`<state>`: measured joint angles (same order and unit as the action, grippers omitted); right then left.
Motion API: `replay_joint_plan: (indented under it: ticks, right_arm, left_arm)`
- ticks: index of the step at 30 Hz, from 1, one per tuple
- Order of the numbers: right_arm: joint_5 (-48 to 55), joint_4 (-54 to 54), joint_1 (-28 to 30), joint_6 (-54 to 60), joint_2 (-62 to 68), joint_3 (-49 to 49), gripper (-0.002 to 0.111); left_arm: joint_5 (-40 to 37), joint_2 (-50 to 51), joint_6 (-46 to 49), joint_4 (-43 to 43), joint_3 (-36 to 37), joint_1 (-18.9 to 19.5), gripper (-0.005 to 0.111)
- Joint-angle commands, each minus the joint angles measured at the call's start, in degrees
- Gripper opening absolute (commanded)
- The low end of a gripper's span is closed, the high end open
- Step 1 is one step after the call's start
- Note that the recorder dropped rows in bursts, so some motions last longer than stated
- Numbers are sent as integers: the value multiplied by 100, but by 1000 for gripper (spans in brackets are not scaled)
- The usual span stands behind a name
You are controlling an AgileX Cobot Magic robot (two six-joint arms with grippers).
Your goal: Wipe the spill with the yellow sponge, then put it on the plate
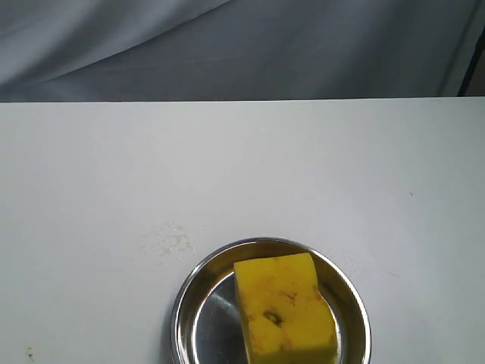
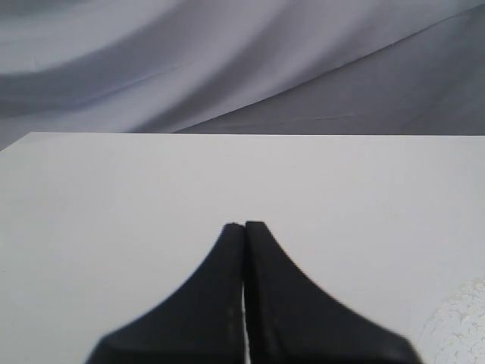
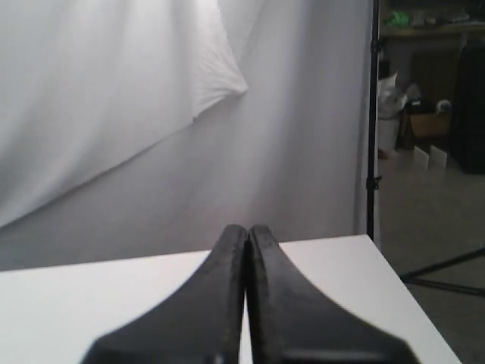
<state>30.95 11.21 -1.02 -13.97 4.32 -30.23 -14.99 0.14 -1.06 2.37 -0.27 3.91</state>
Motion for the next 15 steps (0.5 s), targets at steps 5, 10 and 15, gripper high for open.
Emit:
replay_joint_plan:
  ticks: [5, 10, 15]
  right_arm:
    - [195, -89, 38, -22, -432, 318, 0]
    - [-1030, -89, 38, -41, -432, 910, 0]
    - [-2355, -89, 38, -89, -432, 1816, 0]
  left_arm:
    - [14, -14, -7, -3, 27, 12, 0]
    - [14, -14, -7, -3, 27, 12, 0]
    - [14, -14, -7, -3, 27, 12, 0]
